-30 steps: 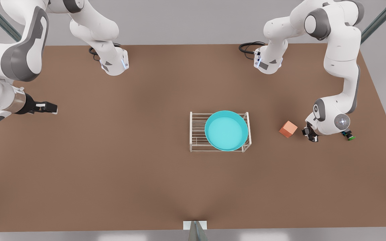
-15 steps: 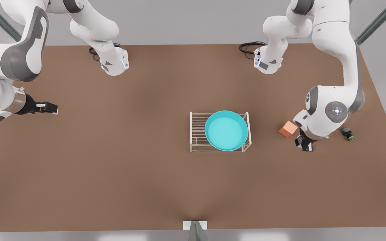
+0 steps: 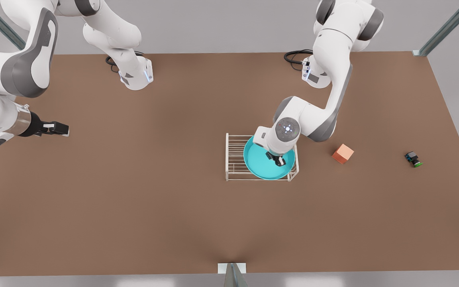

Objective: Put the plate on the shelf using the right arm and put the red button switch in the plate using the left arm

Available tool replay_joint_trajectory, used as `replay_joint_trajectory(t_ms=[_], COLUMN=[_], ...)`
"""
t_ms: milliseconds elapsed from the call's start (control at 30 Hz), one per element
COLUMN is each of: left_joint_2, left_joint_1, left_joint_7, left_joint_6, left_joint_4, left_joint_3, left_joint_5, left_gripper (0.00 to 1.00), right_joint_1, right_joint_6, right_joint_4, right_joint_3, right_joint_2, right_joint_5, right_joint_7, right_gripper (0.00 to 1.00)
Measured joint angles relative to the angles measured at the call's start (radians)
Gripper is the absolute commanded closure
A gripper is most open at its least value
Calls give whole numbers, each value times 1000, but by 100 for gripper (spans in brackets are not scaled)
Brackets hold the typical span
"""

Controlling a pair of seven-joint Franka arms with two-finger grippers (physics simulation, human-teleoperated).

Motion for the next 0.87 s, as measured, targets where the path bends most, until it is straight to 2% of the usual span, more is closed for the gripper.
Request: replay_joint_trajectory(t_ms=[133,267,333,433,600,867], left_joint_2=[-11,-98,-174,-219,-241,-205], left_joint_1=[21,200,269,346,364,364], left_joint_7=[-156,-281,-341,-411,-474,-545], left_joint_6=[-1,-194,-276,-349,-407,-465], left_joint_4=[8,216,237,242,240,239], left_joint_3=[1,10,44,33,29,26], left_joint_5=[-6,-4,-6,-7,-6,-11], left_gripper=[0,0,0,0,0,0], right_joint_1=[0,0,0,0,-1,-3], right_joint_6=[0,0,0,0,0,0], right_joint_4=[0,0,0,0,0,-3], right_joint_3=[0,0,0,0,0,-3], right_joint_2=[0,0,0,-1,-5,-14], right_joint_5=[0,0,0,0,0,0], right_joint_7=[0,0,1,1,0,-14], right_gripper=[0,0,0,0,0,0])
